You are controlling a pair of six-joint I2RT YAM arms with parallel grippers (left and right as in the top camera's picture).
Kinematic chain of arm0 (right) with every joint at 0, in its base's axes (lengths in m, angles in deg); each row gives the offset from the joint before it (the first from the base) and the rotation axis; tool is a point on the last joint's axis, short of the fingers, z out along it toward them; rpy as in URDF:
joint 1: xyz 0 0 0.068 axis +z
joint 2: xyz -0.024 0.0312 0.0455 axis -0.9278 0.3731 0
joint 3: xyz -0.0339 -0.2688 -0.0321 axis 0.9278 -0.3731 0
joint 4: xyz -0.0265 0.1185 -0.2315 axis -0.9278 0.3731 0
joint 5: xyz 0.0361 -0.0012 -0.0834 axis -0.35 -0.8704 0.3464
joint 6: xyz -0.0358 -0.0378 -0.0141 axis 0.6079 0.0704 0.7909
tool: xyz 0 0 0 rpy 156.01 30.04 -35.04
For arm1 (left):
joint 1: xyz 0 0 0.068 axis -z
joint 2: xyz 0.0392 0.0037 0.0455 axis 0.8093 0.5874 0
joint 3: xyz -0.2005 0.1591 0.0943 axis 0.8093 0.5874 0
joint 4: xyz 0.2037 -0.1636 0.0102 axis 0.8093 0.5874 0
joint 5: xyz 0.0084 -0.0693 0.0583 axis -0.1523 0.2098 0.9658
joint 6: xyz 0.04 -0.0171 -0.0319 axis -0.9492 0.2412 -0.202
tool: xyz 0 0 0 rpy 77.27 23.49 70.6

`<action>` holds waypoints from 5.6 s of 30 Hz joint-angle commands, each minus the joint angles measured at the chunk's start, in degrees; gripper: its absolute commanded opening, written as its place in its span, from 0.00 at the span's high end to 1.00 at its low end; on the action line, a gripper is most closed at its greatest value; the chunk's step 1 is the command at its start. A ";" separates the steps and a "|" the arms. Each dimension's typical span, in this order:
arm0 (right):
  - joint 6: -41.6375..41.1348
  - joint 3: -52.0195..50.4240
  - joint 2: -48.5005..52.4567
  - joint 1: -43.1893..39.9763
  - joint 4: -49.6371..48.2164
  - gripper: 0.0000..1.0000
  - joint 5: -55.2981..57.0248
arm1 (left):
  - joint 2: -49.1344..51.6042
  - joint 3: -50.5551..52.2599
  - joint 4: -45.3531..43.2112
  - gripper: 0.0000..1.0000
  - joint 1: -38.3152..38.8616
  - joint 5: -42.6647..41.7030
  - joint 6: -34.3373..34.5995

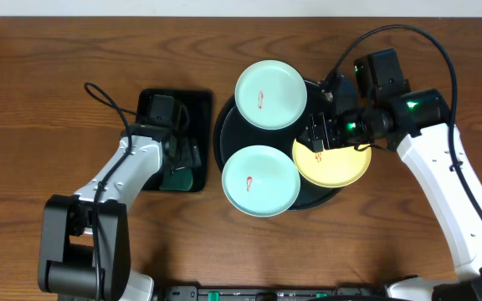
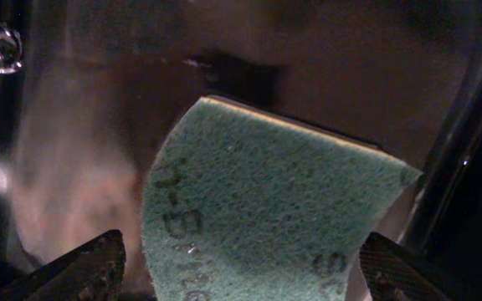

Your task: Clean dirty plates on tray and stack at the side

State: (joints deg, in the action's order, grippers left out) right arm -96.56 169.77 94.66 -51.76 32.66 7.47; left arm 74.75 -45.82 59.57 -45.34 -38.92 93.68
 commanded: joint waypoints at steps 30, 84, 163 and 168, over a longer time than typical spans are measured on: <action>-0.46 0.72 -1.09 0.63 -0.02 0.24 -0.24 | -0.20 0.66 -4.61 0.87 -0.09 -0.63 -6.19; 0.85 6.51 31.58 -4.68 -25.33 0.40 8.13 | -0.37 -15.28 2.69 0.88 -0.13 -11.06 -6.75; -19.65 6.47 30.82 -0.22 -22.40 0.99 24.20 | -0.37 -15.28 -1.73 0.88 -0.09 -15.93 -6.75; -19.56 6.45 30.84 -0.07 -21.97 0.52 24.17 | -0.37 -15.28 -1.73 0.88 -0.09 -15.96 -6.75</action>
State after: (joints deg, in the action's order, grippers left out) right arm -114.46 176.44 126.54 -52.30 10.45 29.85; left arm 74.64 -60.34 57.95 -45.30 -54.15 87.47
